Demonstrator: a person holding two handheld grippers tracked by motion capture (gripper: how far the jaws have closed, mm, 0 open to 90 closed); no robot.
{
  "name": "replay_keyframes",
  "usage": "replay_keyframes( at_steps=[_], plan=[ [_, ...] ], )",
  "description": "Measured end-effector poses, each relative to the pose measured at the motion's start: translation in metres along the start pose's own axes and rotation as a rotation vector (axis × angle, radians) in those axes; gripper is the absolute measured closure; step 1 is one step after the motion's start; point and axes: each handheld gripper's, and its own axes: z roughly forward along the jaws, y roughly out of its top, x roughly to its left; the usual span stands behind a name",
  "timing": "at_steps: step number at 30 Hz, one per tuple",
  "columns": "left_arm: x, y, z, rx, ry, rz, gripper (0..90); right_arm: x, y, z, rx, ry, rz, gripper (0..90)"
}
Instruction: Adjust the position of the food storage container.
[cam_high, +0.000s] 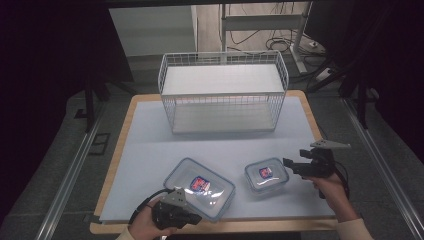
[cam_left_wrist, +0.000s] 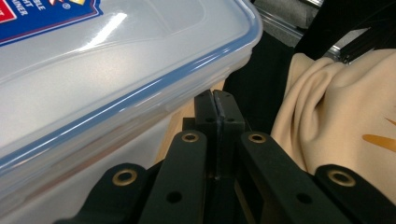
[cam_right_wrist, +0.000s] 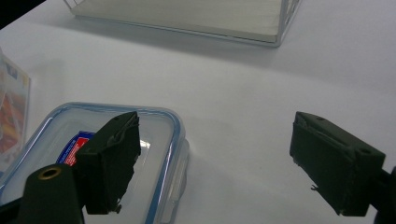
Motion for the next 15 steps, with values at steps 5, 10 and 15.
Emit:
replay_keyframes(
  at_steps=[5, 10, 15],
  plan=[
    [0.002, 0.003, 0.004, -0.003, 0.025, 0.004, 90.0, -0.001, -0.001, 0.001, 0.007, -0.003, 0.001, 15.9],
    [0.008, 0.008, 0.010, -0.031, 0.047, -0.020, 90.0, 0.000, -0.001, 0.002, 0.010, -0.002, -0.001, 16.0],
    [0.010, 0.016, 0.018, -0.049, 0.058, -0.027, 90.0, -0.001, -0.002, 0.003, 0.014, -0.002, -0.001, 15.9]
  ],
)
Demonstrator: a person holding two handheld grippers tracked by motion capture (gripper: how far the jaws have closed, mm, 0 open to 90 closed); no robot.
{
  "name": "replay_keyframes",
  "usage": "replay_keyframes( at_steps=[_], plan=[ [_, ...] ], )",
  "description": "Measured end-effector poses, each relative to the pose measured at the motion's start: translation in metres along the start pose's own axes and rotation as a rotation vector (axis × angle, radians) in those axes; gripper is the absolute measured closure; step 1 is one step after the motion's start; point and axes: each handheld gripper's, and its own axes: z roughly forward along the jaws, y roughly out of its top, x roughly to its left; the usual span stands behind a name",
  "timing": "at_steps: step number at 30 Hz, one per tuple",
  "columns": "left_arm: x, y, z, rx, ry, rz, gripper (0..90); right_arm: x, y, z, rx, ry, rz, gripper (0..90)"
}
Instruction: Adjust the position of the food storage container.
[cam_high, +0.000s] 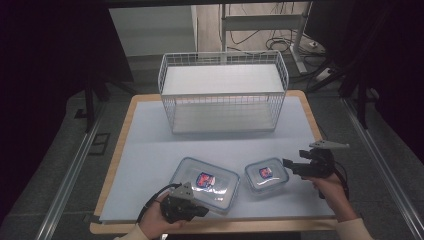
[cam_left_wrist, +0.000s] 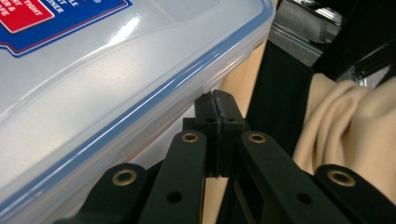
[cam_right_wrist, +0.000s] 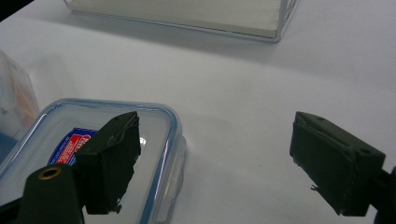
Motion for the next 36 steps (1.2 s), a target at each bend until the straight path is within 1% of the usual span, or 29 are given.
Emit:
replay_keyframes(
  at_steps=[5, 10, 19, 23, 26, 27, 28, 33, 35, 36],
  plan=[
    [0.005, 0.007, 0.008, -0.015, 0.016, -0.014, 90.0, 0.000, -0.001, 0.001, 0.010, 0.002, -0.001, 16.0],
    [0.009, 0.016, 0.015, -0.030, 0.064, -0.033, 90.0, 0.000, -0.001, 0.002, 0.012, 0.001, 0.001, 16.0],
    [0.020, 0.036, 0.029, -0.056, 0.140, -0.094, 90.0, -0.002, -0.003, 0.003, 0.021, -0.002, -0.006, 15.9],
    [0.025, 0.045, 0.035, -0.061, 0.161, -0.112, 90.0, -0.002, -0.003, 0.004, 0.027, -0.004, -0.008, 15.9],
    [0.029, 0.050, 0.039, -0.058, 0.166, -0.129, 90.0, -0.003, -0.004, 0.004, 0.030, -0.005, -0.007, 15.9],
    [0.029, 0.051, 0.040, -0.064, 0.168, -0.134, 90.0, -0.003, -0.004, 0.004, 0.031, -0.005, -0.006, 16.0],
    [0.030, 0.052, 0.042, -0.064, 0.176, -0.139, 90.0, -0.003, -0.004, 0.004, 0.031, -0.005, -0.007, 15.9],
    [0.033, 0.059, 0.045, -0.067, 0.190, -0.144, 90.0, -0.003, -0.004, 0.005, 0.035, -0.007, -0.007, 15.9],
    [0.033, 0.061, 0.047, -0.069, 0.198, -0.142, 90.0, -0.003, -0.004, 0.005, 0.036, -0.007, -0.008, 16.0],
    [0.033, 0.062, 0.047, -0.063, 0.202, -0.135, 90.0, -0.003, -0.004, 0.005, 0.037, -0.007, -0.009, 16.0]
  ],
)
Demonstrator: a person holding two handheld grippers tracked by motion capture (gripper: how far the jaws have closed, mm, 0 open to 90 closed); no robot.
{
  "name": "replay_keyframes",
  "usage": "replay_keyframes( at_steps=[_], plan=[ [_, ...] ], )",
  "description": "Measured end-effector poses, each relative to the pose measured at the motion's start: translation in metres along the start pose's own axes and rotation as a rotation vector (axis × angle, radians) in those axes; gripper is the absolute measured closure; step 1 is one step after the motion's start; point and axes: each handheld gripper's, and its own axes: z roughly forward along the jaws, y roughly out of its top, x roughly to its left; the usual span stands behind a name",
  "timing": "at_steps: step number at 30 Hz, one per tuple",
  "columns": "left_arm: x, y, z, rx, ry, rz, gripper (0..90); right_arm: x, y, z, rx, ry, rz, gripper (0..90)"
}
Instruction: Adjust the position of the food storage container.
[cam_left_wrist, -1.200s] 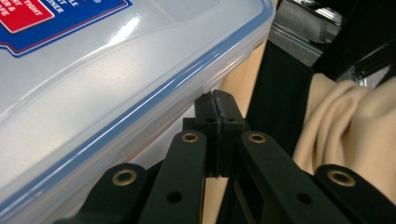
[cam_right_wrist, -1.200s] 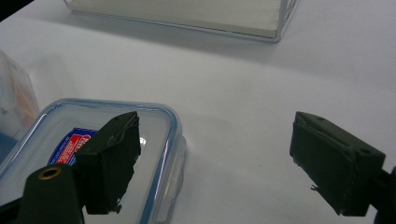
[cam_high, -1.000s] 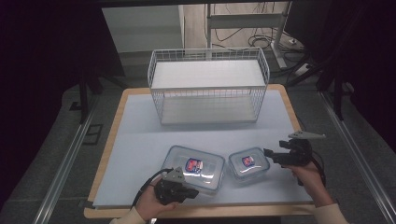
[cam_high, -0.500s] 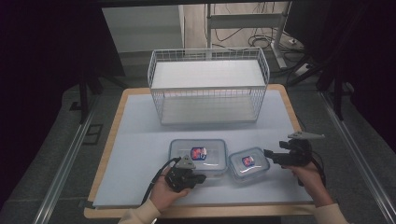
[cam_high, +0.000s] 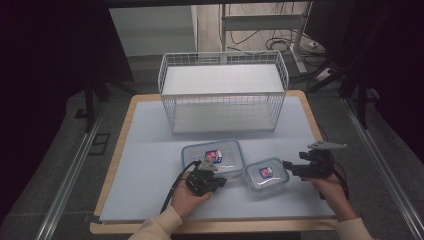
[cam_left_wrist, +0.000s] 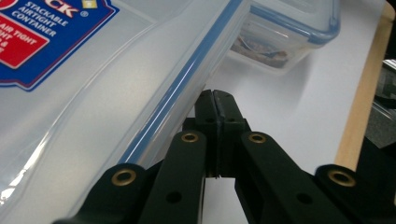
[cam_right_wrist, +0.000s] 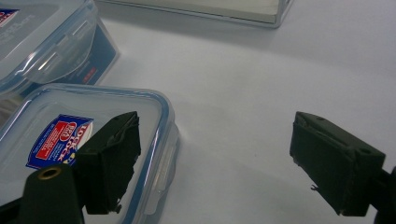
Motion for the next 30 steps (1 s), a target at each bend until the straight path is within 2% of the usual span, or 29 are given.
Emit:
replay_keyframes(
  at_steps=[13, 19, 23, 26, 30],
  plan=[
    [0.010, 0.009, 0.006, -0.017, 0.021, -0.036, 90.0, 0.000, 0.000, 0.000, 0.003, 0.000, -0.006, 15.9],
    [0.009, 0.008, 0.005, -0.014, 0.022, -0.028, 90.0, 0.000, 0.000, 0.000, -0.002, 0.002, -0.007, 16.0],
    [0.001, 0.002, -0.004, -0.015, 0.007, -0.011, 90.0, 0.000, 0.000, -0.002, -0.005, 0.006, -0.006, 16.0],
    [-0.002, -0.007, -0.014, -0.012, -0.007, -0.014, 90.0, -0.001, 0.000, -0.002, -0.007, 0.006, -0.005, 16.0],
    [-0.001, -0.020, -0.030, -0.008, 0.002, -0.015, 90.0, -0.002, 0.000, -0.004, -0.019, 0.007, -0.008, 15.9]
  ],
)
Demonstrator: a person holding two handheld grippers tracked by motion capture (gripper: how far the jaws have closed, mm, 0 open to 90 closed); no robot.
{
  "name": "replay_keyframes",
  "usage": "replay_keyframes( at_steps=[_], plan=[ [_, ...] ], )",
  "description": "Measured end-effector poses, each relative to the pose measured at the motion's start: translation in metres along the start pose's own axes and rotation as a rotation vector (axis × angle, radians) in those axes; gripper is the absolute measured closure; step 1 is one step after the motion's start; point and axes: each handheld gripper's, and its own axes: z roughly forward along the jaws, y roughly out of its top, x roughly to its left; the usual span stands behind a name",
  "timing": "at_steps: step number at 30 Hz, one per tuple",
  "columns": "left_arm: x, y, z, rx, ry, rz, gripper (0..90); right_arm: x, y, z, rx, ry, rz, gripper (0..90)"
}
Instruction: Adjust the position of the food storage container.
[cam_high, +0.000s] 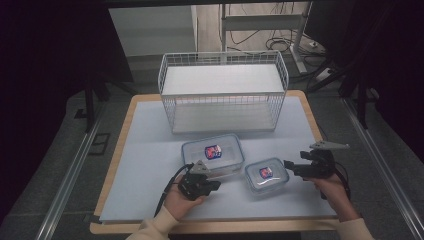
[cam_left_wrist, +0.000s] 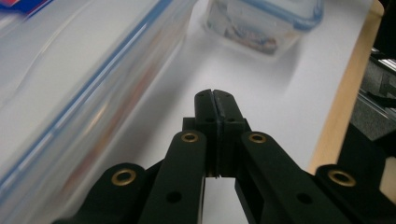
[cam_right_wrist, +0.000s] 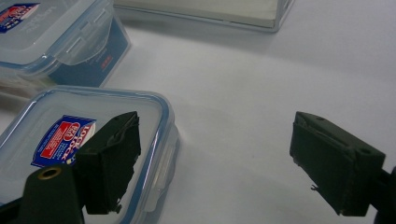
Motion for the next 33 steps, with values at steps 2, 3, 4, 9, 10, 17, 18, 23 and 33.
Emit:
replay_keyframes(
  at_steps=[2, 3, 4, 9, 10, 17, 18, 23, 33],
  plan=[
    [0.002, -0.008, -0.008, 0.010, 0.010, 0.007, 90.0, 0.000, 0.000, -0.001, -0.003, 0.001, 0.000, 16.0],
    [0.003, -0.012, -0.012, 0.017, 0.023, 0.009, 90.0, 0.000, 0.001, -0.001, -0.004, 0.000, 0.000, 16.0],
    [0.004, -0.016, -0.015, 0.022, 0.032, 0.007, 90.0, 0.000, 0.001, -0.001, -0.003, 0.000, 0.000, 16.0],
    [0.017, -0.034, -0.033, 0.018, 0.065, -0.048, 90.0, 0.001, 0.001, -0.001, -0.003, 0.001, 0.000, 16.0],
    [0.021, -0.037, -0.035, 0.018, 0.071, -0.057, 90.0, 0.001, 0.002, -0.002, -0.004, 0.001, 0.000, 16.0],
    [0.026, -0.038, -0.031, 0.015, 0.071, -0.049, 90.0, 0.001, 0.002, -0.001, 0.001, 0.000, 0.002, 16.0],
    [0.027, -0.037, -0.031, 0.016, 0.072, -0.048, 90.0, 0.001, 0.001, -0.001, 0.001, 0.000, 0.002, 15.9],
    [0.038, -0.034, -0.029, -0.003, 0.098, -0.071, 90.0, 0.001, 0.002, -0.001, 0.000, 0.000, 0.002, 16.0],
    [0.048, -0.029, -0.025, -0.015, 0.087, -0.090, 90.0, 0.001, 0.002, -0.001, 0.002, -0.004, -0.001, 16.0]
  ],
)
